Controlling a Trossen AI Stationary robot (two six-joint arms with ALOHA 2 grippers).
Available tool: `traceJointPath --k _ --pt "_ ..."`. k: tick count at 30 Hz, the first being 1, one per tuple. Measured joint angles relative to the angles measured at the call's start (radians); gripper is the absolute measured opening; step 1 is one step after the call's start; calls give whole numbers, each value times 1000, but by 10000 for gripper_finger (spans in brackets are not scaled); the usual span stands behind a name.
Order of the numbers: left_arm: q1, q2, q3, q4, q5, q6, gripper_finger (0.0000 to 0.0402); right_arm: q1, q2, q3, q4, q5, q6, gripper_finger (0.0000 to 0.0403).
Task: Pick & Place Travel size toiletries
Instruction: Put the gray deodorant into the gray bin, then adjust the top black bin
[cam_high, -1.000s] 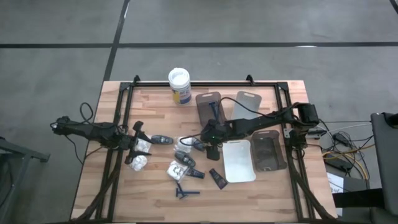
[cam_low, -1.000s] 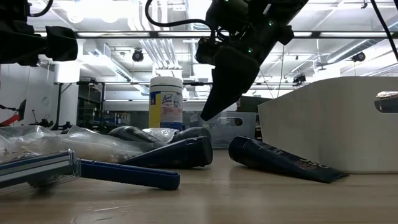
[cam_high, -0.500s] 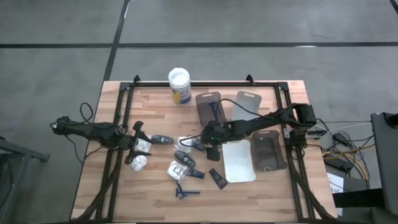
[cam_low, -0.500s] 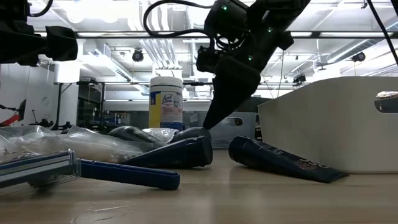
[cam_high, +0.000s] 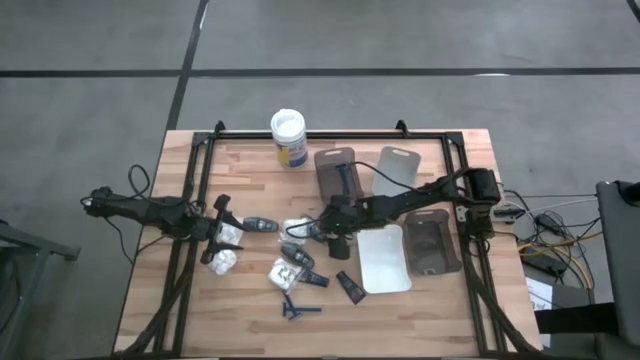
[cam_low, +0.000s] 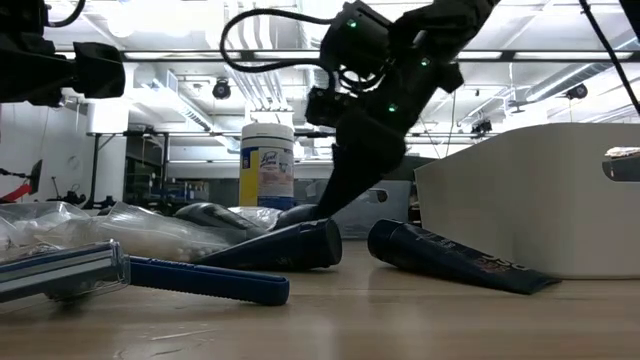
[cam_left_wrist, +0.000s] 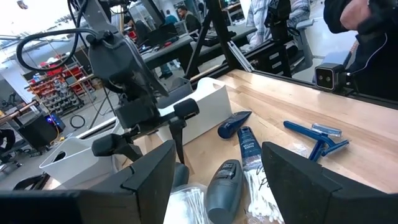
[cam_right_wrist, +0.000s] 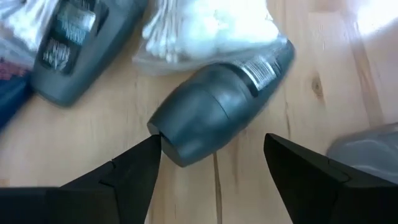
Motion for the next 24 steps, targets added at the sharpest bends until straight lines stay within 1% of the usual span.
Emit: traceJointPath --k 3,6,9,12,16,21,24 --pt "0 0 0 0 0 0 243 5 29 40 -36 4 0 268" --pt "0 0 0 0 0 0 243 12 48 93 -115 -4 20 260" --pt "0 0 0 1 0 0 243 15 50 148 -228 -25 18 252" --pt "0 0 0 1 0 0 243 15 36 173 -275 -24 9 245" --pt "0 0 0 1 0 0 243 12 -5 145 -285 -11 -25 237" --pt "0 0 0 0 0 0 243 1 -43 72 -299 85 -23 228" --pt "0 0 0 0 0 0 243 -20 -67 18 -290 93 -23 224"
